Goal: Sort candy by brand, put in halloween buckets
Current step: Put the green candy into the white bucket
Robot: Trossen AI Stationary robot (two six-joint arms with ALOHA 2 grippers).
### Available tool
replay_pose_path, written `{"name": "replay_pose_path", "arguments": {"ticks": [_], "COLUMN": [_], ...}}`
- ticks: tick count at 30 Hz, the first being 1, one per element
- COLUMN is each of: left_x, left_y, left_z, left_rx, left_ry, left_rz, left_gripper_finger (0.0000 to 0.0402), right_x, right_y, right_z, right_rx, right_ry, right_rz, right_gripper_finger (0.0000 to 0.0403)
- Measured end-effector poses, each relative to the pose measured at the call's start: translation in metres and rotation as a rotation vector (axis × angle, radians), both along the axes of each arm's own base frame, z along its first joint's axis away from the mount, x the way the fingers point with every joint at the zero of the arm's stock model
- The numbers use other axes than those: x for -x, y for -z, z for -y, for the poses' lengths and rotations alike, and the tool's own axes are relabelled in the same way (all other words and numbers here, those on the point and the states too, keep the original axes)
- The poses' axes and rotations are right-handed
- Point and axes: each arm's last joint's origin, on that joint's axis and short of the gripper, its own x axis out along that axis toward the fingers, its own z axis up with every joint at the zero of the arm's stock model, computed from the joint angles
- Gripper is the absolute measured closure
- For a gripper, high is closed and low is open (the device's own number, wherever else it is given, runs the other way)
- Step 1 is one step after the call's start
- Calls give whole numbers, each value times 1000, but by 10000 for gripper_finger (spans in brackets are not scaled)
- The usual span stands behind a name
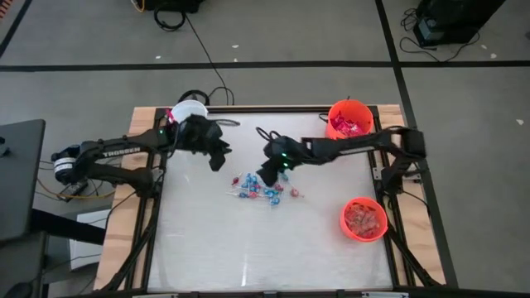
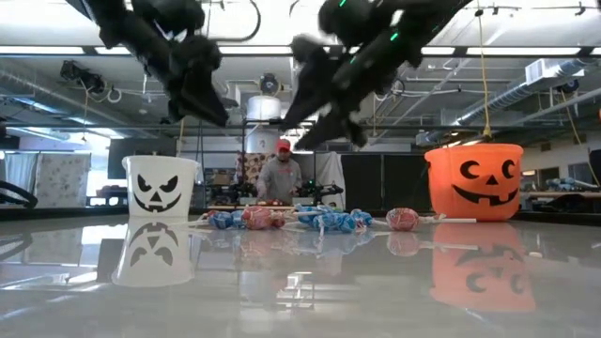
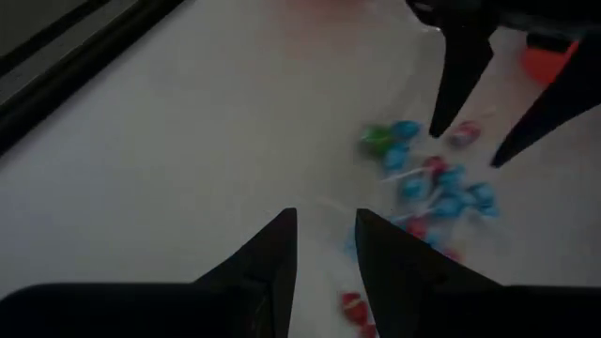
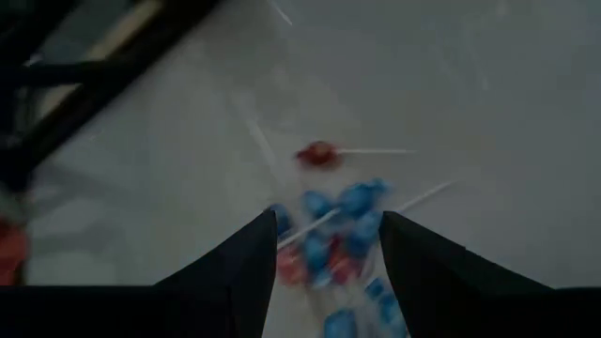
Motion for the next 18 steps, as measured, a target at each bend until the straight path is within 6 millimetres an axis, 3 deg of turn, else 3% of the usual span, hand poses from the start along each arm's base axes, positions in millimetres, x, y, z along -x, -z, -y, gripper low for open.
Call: {"name": "replay_pose_path", "arguments": {"ticks": [6,11,15,18], "left_x": [22,34,34,32], "left_y": [6,8,8,6], "left_z": [-32,-44,-46,-47], "left_rx": [-12,16,16,25], "left_ry": [-66,-104,-111,-141], "left_rz": [-85,-109,-97,-65], "left_gripper_finger": [286,287,287,287], "right_x": [-24,-15,-10,-7], "right_y": [29,27,18,24], "right_z": [31,36,33,33], "right_rx": [-92,-88,-14,-60], "right_ry": [112,197,205,185], "right_rz": [-176,-467,-499,-539], "right_gripper_finger": [205,206,206,206]}}
